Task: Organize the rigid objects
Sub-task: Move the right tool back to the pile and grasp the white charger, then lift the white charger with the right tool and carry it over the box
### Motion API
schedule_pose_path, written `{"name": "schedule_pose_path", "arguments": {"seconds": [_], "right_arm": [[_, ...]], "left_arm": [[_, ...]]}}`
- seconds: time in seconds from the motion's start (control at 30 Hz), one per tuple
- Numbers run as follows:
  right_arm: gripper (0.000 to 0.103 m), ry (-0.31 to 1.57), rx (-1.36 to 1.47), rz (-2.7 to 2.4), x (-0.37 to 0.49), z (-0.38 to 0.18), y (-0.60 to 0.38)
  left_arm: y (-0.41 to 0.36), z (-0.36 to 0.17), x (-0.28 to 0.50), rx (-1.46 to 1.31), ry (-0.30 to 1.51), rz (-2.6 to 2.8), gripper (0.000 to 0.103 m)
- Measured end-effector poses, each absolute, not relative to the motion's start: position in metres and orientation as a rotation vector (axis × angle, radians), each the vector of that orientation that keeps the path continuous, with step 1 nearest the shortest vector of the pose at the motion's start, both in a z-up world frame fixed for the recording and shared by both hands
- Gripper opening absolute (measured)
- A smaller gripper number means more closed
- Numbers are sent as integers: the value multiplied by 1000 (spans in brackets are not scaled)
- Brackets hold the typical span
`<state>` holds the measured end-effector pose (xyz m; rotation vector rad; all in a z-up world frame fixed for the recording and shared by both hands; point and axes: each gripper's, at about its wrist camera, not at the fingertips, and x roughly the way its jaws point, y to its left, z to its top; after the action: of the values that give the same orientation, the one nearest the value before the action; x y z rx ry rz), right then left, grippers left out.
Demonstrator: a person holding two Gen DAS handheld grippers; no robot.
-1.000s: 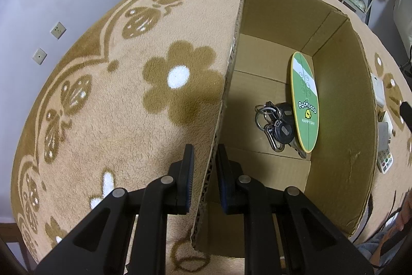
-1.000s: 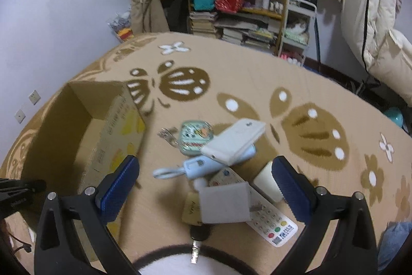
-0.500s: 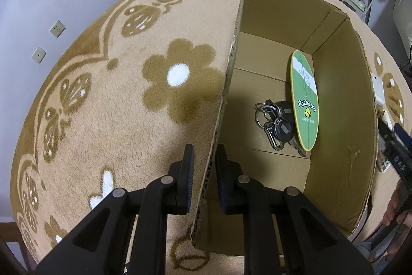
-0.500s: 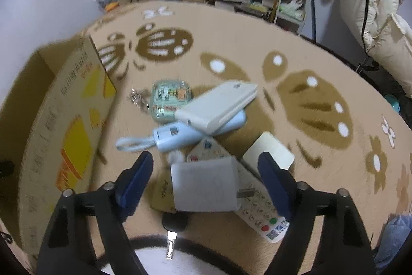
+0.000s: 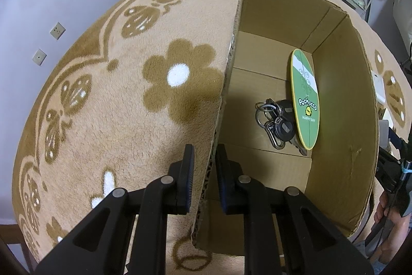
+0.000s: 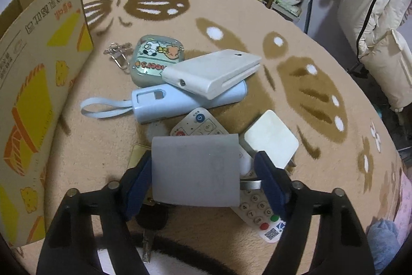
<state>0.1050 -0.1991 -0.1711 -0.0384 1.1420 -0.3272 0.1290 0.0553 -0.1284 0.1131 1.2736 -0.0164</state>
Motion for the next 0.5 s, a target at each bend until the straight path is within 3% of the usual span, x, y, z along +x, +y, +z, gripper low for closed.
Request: {"name": "schedule_pose_path", "arguments": {"seconds": [0.5], "right_arm": [[82, 1143, 73, -306, 105, -168, -206]], "left_arm": [[54, -128, 129, 110, 1275, -17, 17]]}}
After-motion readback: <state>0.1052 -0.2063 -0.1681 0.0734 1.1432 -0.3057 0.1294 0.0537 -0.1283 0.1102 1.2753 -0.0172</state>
